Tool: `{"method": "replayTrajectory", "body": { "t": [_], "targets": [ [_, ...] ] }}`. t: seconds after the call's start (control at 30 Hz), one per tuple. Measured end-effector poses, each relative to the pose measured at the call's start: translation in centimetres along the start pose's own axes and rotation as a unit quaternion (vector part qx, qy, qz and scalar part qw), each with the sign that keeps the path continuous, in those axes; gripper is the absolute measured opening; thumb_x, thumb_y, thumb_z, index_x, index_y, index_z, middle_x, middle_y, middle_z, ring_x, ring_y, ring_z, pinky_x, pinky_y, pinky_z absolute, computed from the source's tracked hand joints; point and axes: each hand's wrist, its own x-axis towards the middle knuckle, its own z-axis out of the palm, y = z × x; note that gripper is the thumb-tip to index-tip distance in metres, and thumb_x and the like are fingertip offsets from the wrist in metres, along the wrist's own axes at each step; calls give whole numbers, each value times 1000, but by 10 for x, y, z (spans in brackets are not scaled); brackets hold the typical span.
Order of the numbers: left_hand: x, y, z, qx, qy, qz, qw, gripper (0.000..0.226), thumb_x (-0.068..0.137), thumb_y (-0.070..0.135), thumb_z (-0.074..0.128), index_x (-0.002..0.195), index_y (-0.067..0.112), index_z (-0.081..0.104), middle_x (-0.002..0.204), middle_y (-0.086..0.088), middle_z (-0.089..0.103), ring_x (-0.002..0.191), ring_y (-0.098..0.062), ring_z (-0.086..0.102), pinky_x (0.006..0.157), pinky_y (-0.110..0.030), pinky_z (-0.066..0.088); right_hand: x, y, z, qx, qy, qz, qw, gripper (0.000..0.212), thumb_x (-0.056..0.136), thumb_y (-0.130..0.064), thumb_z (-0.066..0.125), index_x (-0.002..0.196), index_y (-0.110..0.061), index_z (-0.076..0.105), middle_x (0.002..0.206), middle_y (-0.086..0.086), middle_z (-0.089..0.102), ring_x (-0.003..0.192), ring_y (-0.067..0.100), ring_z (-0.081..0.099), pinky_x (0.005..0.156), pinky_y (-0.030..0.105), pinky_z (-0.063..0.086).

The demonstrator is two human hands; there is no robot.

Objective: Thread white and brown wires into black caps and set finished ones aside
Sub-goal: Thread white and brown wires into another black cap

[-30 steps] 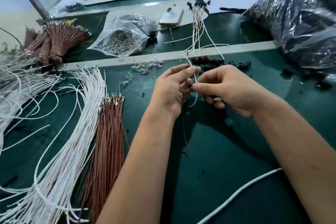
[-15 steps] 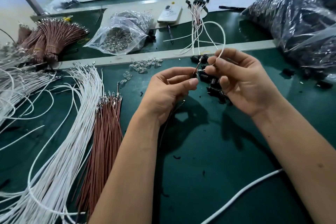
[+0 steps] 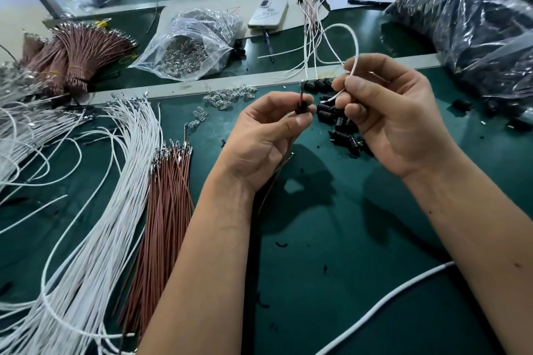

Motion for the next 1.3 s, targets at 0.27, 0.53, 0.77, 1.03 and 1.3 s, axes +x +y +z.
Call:
{"method": "replayTrajectory", "body": {
  "t": [0.27, 0.53, 0.77, 1.03, 1.3],
  "targets": [
    [0, 2, 4, -37, -17, 44, 998, 37, 68, -14, 58, 64, 19, 74, 82, 0, 74, 86, -18, 69, 85, -21, 54, -2, 0, 5, -22, -55, -7, 998, 8, 85, -9, 72, 90, -13, 76, 98, 5, 75, 80, 14, 73, 52, 17, 49],
    [1, 0, 2, -10, -17, 47, 999, 31, 67, -13, 62, 69, 14, 76, 84, -3, 75, 82, -16, 69, 79, -20, 55, -4, 0, 8, -79, -39, -74, 993, 4, 87, -14, 77, 90, -14, 75, 84, 5, 75, 76, 17, 74, 57, 19, 55],
    [2, -2, 0, 1, -38, 51, 998, 36, 72, -18, 61, 72, 15, 77, 86, -3, 75, 81, -13, 70, 77, -21, 54, -5, 2, 13, -79, -49, -66, 993, 3, 88, -14, 76, 91, -14, 76, 85, 5, 77, 78, 16, 76, 62, 17, 57],
    [2, -3, -1, 25, -49, 50, 997, 38, 71, -19, 63, 72, 16, 78, 84, -3, 76, 83, -12, 71, 81, -21, 55, -5, 5, 12, -163, -11, -100, 981, 4, 91, -3, 74, 93, -4, 71, 79, 8, 76, 74, 20, 76, 65, 21, 59],
    [4, -6, -5, 44, -32, 52, 997, 27, 69, -15, 68, 80, 9, 76, 84, -10, 75, 81, -17, 71, 81, -24, 56, -6, 10, 13, -261, 11, -161, 952, 10, 91, 1, 76, 94, 7, 69, 82, 21, 74, 72, 28, 75, 65, 30, 61]
  ]
}}
